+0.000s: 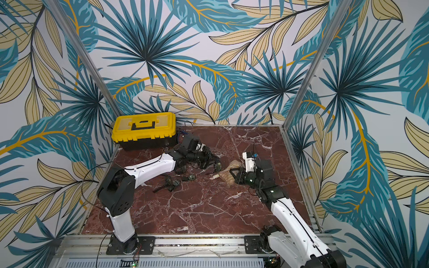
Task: Wipe the watch dial
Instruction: Pick up the watch at the center of the board, then wipe the dirt from the watch dial.
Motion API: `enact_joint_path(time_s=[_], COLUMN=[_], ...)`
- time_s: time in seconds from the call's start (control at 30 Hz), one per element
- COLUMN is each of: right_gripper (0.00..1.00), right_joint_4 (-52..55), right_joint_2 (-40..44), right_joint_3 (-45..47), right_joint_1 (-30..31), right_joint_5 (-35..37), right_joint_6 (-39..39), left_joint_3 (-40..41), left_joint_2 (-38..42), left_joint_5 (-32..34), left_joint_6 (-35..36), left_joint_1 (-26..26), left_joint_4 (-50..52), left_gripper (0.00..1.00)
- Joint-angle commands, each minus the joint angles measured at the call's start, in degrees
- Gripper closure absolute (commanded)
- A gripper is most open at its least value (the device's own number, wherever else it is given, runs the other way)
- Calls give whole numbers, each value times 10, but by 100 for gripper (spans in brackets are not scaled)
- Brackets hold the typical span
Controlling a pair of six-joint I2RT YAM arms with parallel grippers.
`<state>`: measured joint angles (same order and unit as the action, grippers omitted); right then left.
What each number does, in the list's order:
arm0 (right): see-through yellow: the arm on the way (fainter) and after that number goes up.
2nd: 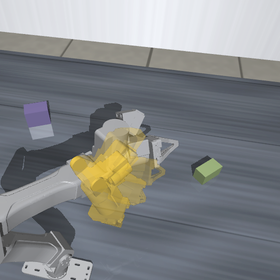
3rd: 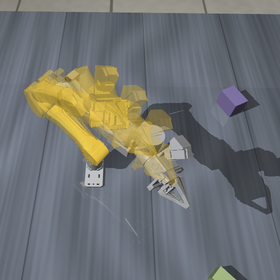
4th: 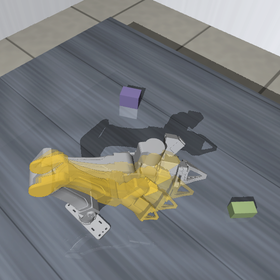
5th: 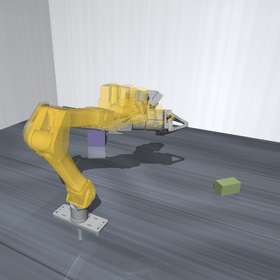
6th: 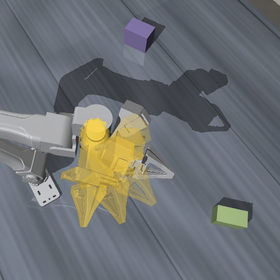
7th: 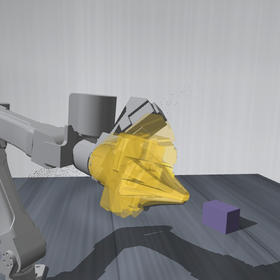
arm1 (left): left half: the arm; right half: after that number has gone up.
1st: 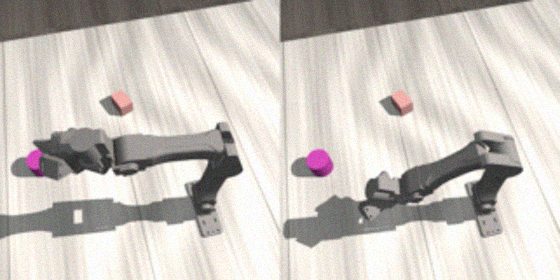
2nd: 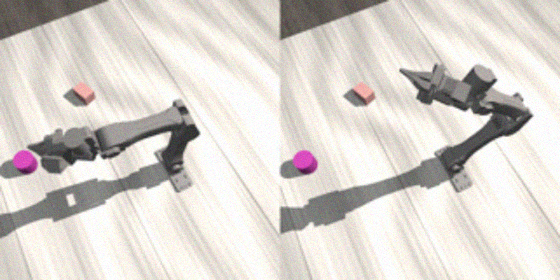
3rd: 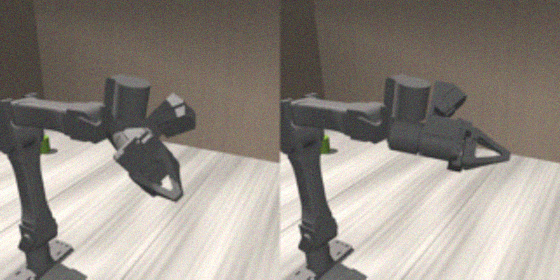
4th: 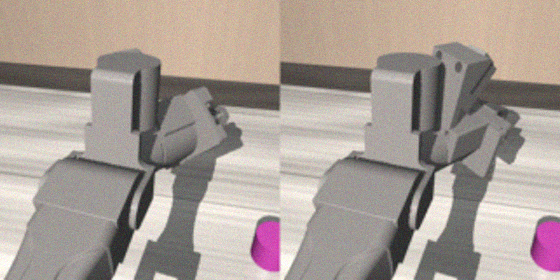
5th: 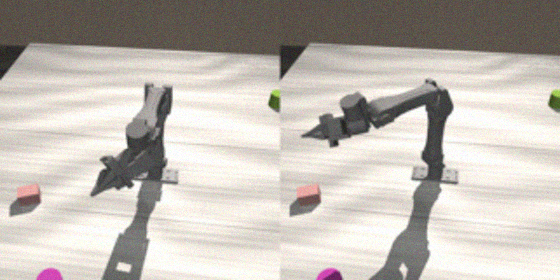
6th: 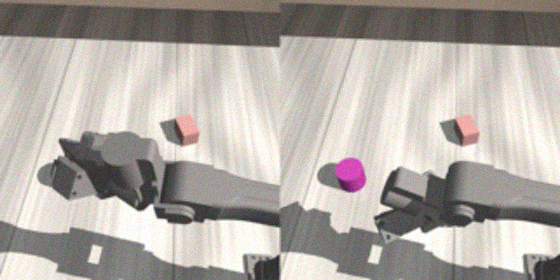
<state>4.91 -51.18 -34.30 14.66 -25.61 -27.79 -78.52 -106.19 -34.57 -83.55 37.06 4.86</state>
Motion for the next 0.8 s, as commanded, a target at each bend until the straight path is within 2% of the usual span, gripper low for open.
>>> enact_joint_path(time_s=[0.0, 0.3, 0.77], right_gripper=[90, 93, 93], right_joint_4=[-40, -75, -127], right_joint_2=[22, 19, -79], right_joint_3=[-4, -24, -60], right_joint_1=[20, 69, 107], right_joint_5=[49, 159, 206], right_joint_6=[4, 12, 12], left_joint_3=[-26, -49, -78], left_joint_2=[24, 34, 25], left_joint_5=[-36, -58, -57], left_joint_6=[34, 58, 38], left_joint_1=[-2, 3, 22], left_joint_4=[-40, -47, -72], left_gripper=[100, 100, 100])
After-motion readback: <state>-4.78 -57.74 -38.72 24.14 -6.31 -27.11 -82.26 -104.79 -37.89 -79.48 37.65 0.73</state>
